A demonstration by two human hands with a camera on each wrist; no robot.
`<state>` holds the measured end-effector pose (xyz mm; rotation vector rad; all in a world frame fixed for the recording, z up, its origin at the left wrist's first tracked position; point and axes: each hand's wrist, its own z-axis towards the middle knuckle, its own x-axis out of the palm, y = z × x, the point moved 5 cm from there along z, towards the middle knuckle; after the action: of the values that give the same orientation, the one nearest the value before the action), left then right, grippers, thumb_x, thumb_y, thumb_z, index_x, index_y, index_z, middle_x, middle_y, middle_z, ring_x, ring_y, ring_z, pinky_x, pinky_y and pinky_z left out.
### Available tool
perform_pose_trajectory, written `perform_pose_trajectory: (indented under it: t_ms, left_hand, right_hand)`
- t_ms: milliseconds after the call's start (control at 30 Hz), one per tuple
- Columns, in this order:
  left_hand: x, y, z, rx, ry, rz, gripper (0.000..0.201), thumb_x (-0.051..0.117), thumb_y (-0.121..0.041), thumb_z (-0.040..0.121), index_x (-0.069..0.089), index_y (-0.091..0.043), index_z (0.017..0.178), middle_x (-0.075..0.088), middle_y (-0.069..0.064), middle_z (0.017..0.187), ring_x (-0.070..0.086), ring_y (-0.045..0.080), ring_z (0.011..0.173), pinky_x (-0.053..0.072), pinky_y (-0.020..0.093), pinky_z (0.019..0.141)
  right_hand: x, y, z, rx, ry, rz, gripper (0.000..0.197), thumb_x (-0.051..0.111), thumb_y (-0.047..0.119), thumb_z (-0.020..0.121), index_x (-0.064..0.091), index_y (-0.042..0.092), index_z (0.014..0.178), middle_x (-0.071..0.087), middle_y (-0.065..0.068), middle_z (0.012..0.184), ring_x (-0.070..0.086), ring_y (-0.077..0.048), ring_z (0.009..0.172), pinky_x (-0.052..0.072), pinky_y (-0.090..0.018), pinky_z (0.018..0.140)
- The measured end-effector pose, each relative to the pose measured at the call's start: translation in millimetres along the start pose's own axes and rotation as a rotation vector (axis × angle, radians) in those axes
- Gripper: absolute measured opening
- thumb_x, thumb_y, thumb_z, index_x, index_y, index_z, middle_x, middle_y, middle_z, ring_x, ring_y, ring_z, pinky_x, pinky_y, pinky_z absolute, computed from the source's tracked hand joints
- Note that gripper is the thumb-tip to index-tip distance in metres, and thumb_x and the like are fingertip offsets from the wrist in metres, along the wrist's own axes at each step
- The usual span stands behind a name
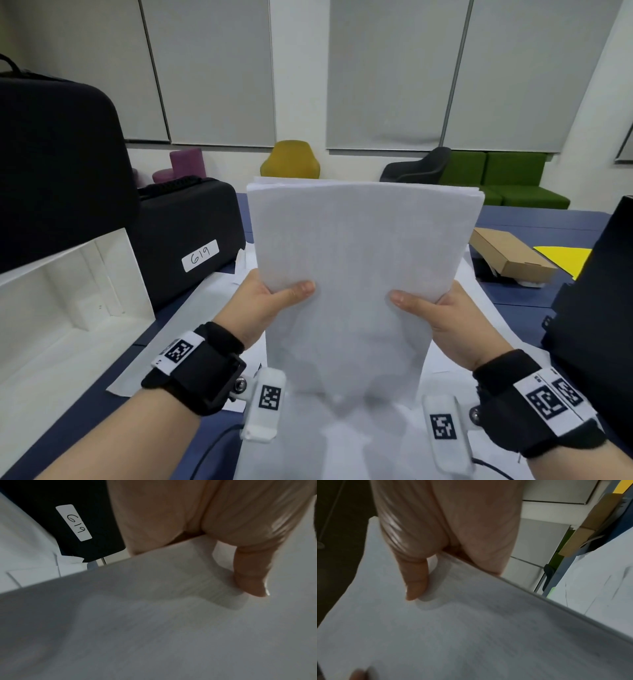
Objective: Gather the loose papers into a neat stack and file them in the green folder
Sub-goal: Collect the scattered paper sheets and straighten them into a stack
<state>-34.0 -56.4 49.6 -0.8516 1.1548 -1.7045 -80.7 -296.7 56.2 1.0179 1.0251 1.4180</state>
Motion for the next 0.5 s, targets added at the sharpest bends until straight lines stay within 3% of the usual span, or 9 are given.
perform_pose_trajectory:
  t_ms: [67,300,400,500]
  left_hand:
    - [-0.3,3.4,1.3,-0.009,-0.019,-0.02,0.056,0.086,-0.049,0.06,0.074,-0.022,0.108,0.071,0.01,0.116,0.067,0.029,0.111,0.05,0.043,0.096]
    - [1.9,18.9,-5.2,-0.064,-0.038,-0.015,0.041,0.076,-0.033,0.069,0.073,-0.018,0.108,0.072,0.009,0.115,0.068,0.028,0.108,0.05,0.048,0.099]
    - [2.3,13.3,-1.4,-0.027,-0.068,-0.017,0.046,0.076,-0.032,0.068,0.07,-0.016,0.111,0.072,0.009,0.114,0.068,0.028,0.108,0.051,0.044,0.096]
    - [2.4,14.8,-0.2,-0.013,-0.059,-0.017,0.037,0.077,-0.028,0.069,0.074,-0.02,0.106,0.072,0.01,0.113,0.068,0.028,0.107,0.053,0.041,0.094]
  right_hand:
    - [1.5,0.6,0.0,-0.015,-0.027,-0.044,0.022,0.066,0.009,0.083,0.071,0.017,0.103,0.075,-0.003,0.104,0.072,-0.019,0.097,0.058,-0.027,0.081]
    - [3.9,-12.5,-5.9,0.015,-0.03,-0.118,0.023,0.063,0.006,0.089,0.07,0.011,0.11,0.075,-0.002,0.105,0.071,-0.018,0.099,0.056,-0.023,0.079]
    - [1.1,-5.7,-4.3,-0.007,-0.069,-0.091,0.021,0.062,0.004,0.089,0.07,0.011,0.108,0.076,-0.002,0.103,0.072,-0.017,0.095,0.057,-0.023,0.077]
    - [-0.6,-6.3,-3.9,-0.014,-0.091,-0.09,0.02,0.063,0.003,0.088,0.071,0.01,0.106,0.076,-0.003,0.101,0.072,-0.016,0.093,0.057,-0.023,0.075]
